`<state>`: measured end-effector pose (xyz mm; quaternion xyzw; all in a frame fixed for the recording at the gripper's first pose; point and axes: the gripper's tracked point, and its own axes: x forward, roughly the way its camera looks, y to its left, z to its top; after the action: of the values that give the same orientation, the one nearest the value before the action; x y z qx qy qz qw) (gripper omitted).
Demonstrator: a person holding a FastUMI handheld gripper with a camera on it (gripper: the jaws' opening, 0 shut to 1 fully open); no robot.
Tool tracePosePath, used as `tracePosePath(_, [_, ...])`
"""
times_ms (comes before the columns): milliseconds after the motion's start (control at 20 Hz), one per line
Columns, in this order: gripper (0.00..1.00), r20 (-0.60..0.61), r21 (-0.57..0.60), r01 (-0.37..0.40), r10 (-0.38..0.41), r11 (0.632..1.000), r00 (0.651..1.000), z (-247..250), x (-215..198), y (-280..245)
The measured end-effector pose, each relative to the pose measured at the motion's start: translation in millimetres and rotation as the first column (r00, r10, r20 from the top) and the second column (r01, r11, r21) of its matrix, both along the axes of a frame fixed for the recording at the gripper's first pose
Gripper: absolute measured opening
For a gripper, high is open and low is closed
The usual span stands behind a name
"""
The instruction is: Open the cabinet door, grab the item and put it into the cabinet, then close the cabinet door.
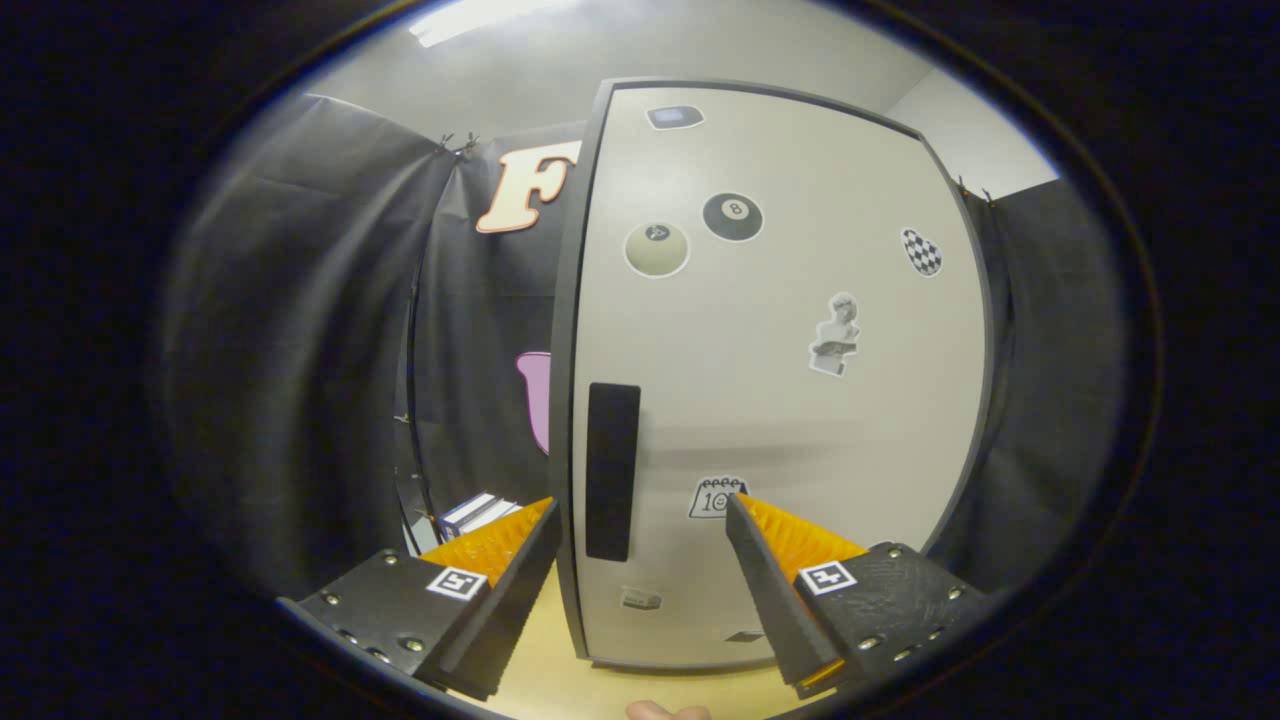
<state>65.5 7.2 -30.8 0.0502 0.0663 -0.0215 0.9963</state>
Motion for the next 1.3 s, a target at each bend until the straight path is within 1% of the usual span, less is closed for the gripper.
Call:
tracePosePath(100, [0.98, -0.007, 0.017, 0.005, -0.005, 1.000, 1.000, -3.1, 10.2, 1.4])
tracePosePath(250, [0.98, -0.034, 0.037, -0.007, 0.009, 0.999, 0.999, -14.2, 23.1, 7.6])
tracePosePath(400, [0.98, -0.038, 0.021, 0.000, 0.000, 1.000, 0.999, -19.8, 36.5, 9.2])
tracePosePath(500, [0.98, -0.071, 0.016, 0.011, -0.009, 1.000, 0.997, -30.8, 43.1, 10.5])
tracePosePath(650, [0.86, -0.091, 0.002, 0.030, -0.030, 1.000, 0.995, -38.1, 49.7, 14.2])
tracePosePath(750, [0.78, -0.082, -0.014, 0.030, -0.031, 0.999, 0.996, -37.8, 51.7, 18.3])
tracePosePath(800, [0.75, -0.075, -0.021, 0.045, -0.046, 0.999, 0.996, -37.1, 55.9, 16.6])
tracePosePath(850, [0.68, -0.069, -0.018, 0.036, -0.038, 0.999, 0.997, -36.8, 58.7, 20.2])
tracePosePath(950, [0.54, -0.061, -0.023, 0.057, -0.058, 0.998, 0.996, -36.9, 59.4, 19.9])
tracePosePath(1100, [0.34, -0.049, -0.042, 0.059, -0.061, 0.997, 0.997, -36.0, 58.6, 25.0])
tracePosePath(1200, [0.34, -0.049, -0.048, 0.051, -0.053, 0.998, 0.997, -37.3, 59.2, 23.1])
tracePosePath(1300, [0.26, -0.055, -0.030, 0.041, -0.042, 0.999, 0.998, -38.6, 60.6, 23.6])
